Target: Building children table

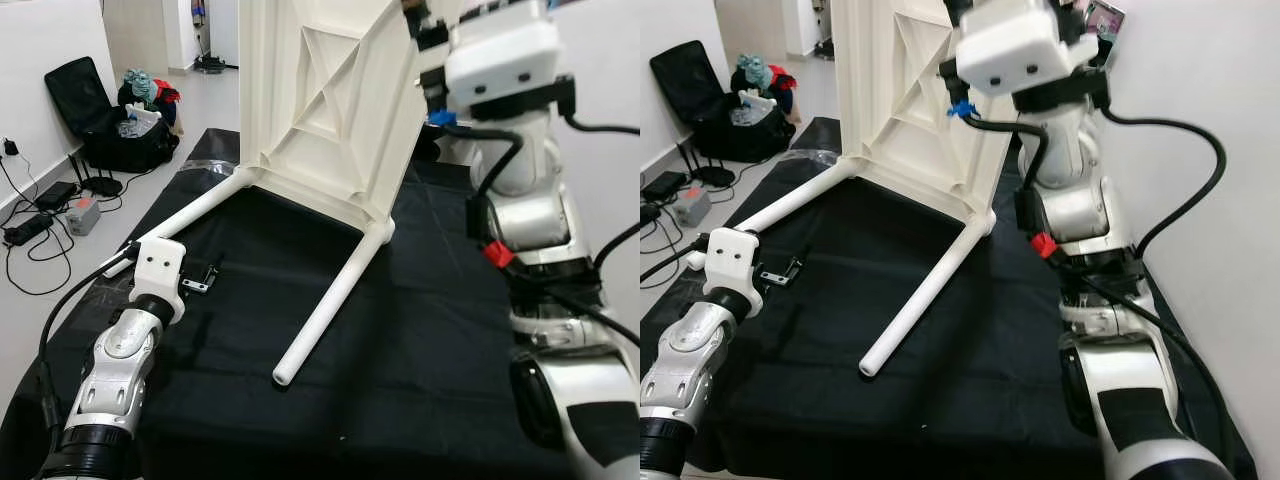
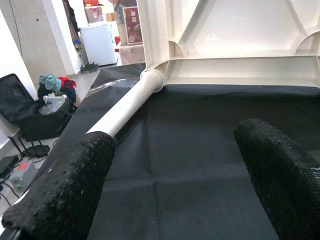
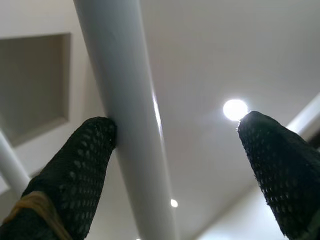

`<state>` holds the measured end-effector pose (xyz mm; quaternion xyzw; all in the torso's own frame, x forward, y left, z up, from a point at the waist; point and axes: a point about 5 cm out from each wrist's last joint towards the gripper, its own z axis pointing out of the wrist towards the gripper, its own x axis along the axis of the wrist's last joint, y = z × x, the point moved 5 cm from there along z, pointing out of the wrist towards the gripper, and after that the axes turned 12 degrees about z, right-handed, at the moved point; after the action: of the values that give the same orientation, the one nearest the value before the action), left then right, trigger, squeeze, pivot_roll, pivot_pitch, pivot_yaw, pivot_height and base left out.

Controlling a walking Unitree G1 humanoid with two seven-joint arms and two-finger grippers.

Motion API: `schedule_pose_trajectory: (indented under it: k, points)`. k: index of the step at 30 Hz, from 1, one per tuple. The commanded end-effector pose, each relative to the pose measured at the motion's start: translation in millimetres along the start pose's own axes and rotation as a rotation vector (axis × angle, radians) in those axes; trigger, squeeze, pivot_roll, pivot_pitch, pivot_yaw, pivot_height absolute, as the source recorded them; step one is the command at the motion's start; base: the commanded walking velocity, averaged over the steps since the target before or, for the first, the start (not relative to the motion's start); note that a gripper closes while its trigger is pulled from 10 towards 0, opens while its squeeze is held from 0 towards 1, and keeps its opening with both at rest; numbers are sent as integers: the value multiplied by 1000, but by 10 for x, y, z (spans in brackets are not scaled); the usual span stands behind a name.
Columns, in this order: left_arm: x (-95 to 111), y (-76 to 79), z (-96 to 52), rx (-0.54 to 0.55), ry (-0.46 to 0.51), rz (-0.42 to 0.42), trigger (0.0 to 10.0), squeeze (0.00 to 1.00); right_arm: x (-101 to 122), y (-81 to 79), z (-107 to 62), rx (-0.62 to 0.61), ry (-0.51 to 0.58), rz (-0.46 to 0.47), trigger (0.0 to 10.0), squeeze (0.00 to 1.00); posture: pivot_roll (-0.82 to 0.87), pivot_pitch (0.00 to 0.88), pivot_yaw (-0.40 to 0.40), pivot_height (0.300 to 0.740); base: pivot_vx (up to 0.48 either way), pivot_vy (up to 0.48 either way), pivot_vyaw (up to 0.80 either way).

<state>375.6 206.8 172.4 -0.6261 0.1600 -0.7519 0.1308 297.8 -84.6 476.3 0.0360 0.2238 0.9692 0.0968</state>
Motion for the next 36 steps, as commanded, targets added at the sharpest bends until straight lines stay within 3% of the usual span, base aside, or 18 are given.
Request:
schedule_pose_trajectory:
  k: [1,2,3,4,10,14,20,24,25,27,28,30,31,36]
  points:
    - [0,84,9,-20,7,-1,10000,0,-24,-138,12,76,-11,38,10000,0,80,0,-119,740,0,0,0]
    - [0,84,9,-20,7,-1,10000,0,-24,-138,12,76,-11,38,10000,0,80,0,-119,740,0,0,0]
    - [5,90,17,-20,9,-1,10000,0,-71,-263,-9,142,-33,69,10000,0,84,0,-124,740,0,0,0]
    - [8,88,22,-19,10,-1,10000,0,-74,-285,-5,155,-33,77,10000,0,83,0,-124,740,0,0,0]
    - [-3,85,23,-18,10,-2,10000,0,-58,-327,67,192,-20,92,10000,0,78,0,-123,740,0,0,0]
    - [-10,98,23,-20,9,-4,10000,0,-58,-286,139,181,-12,65,10000,0,81,0,-130,740,0,0,0]
    - [-10,115,23,-19,10,-4,10000,0,-42,-54,254,88,12,11,10000,0,86,0,-133,740,0,0,0]
    - [-12,120,22,-19,10,-3,10000,0,8,-43,285,89,38,8,10000,0,85,0,-131,740,0,0,0]
    - [-11,122,23,-20,10,-3,10000,0,24,-50,295,93,44,8,4314,0,84,0,-131,740,0,0,0]
    - [-9,123,26,-20,12,-3,10000,0,34,-56,308,98,51,9,4314,0,84,0,-131,740,0,0,0]
    - [-8,127,28,-21,12,-3,10000,0,48,-48,320,94,57,11,1059,0,82,0,-130,740,0,0,0]
    - [-7,130,30,-22,13,-3,10000,0,57,-41,328,90,61,12,1059,0,82,0,-130,740,0,0,0]
    - [-6,137,31,-24,14,-3,10000,0,76,-8,336,71,68,12,0,0,81,0,-127,740,0,0,0]
    - [-3,137,34,-26,14,-1,10000,0,78,61,338,24,69,7,0,0,82,0,-126,740,0,0,0]
